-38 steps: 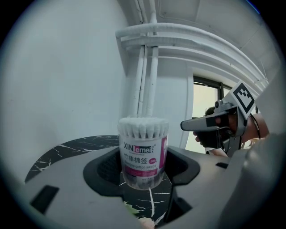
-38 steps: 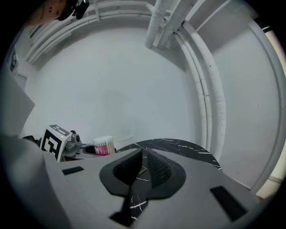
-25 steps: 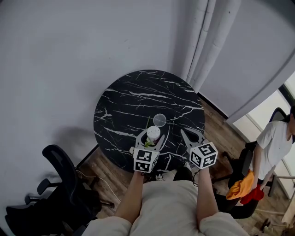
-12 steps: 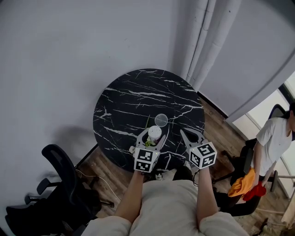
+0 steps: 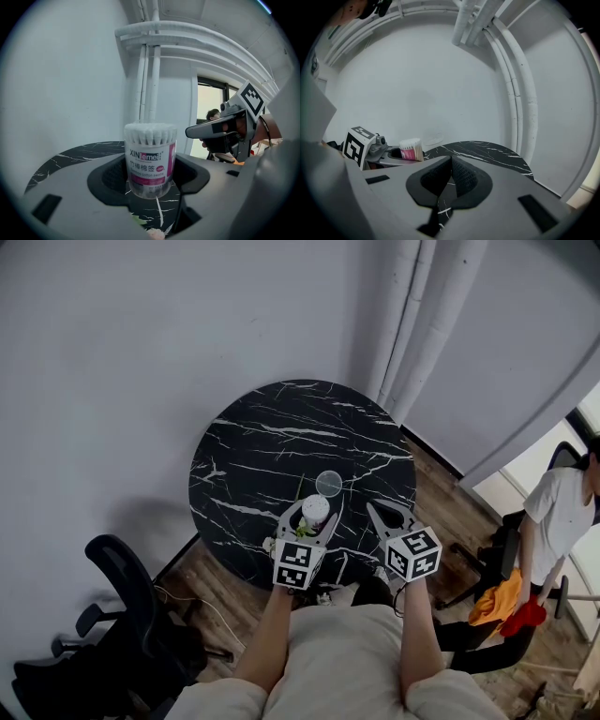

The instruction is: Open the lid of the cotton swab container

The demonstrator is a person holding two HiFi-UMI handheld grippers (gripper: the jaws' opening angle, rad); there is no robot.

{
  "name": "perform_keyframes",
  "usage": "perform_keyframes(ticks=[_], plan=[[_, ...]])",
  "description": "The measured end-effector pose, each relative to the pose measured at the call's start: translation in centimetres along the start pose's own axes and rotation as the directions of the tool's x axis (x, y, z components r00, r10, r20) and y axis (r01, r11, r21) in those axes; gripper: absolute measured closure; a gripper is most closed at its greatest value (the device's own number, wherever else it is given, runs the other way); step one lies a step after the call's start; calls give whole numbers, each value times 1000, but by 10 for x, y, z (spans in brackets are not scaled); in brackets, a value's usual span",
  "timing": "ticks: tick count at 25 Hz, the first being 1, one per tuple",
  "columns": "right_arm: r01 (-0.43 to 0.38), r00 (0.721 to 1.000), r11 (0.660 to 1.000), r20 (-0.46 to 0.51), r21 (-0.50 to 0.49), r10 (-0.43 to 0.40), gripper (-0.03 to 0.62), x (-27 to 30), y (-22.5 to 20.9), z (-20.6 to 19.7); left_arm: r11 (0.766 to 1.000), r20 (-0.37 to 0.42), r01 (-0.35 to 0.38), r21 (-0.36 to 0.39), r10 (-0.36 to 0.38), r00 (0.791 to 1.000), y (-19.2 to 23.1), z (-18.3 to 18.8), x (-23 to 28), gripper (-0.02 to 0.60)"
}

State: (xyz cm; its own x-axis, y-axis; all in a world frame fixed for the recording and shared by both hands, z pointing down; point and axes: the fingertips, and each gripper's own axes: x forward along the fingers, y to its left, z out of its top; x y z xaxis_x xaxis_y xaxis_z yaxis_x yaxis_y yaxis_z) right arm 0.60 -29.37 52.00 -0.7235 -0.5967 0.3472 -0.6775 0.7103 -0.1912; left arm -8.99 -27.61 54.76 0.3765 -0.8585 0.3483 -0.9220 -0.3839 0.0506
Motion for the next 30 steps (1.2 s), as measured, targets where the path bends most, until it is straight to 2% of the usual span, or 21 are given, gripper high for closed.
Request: perform_keyframes(ticks=[21, 30], plan=[[-19, 1000, 1000, -15, -9, 19, 560, 0, 1, -7, 1000, -3, 6, 15, -6, 1000, -5, -3, 2, 316], [-49, 998, 998, -40, -48, 47, 560, 6, 7, -10, 1000, -5, 5, 14, -5, 1000, -3, -3, 3, 316]])
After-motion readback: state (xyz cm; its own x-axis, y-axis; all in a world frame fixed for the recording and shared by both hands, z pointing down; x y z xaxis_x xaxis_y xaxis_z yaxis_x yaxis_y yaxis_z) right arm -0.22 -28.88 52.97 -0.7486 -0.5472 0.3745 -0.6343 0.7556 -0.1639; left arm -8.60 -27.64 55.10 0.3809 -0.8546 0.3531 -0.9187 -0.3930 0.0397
